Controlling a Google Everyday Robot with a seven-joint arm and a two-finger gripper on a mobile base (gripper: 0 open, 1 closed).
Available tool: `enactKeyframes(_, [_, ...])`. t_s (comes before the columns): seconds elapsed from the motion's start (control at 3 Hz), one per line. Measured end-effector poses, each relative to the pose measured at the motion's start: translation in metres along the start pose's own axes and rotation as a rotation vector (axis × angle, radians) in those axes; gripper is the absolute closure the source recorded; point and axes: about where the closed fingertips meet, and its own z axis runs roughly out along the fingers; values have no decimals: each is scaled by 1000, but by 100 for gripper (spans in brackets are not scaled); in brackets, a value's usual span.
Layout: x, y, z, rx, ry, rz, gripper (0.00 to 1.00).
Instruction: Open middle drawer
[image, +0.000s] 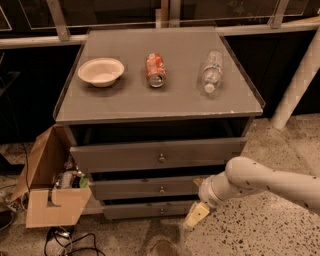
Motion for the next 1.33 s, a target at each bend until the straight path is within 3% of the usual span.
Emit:
enactKeyframes(0.33, [0,3,3,16,25,-5,0])
enactKeyframes(0.67, [-19,-45,46,16,-20,13,0])
enactKeyframes(1.33, [-22,-49,77,-40,-35,3,0])
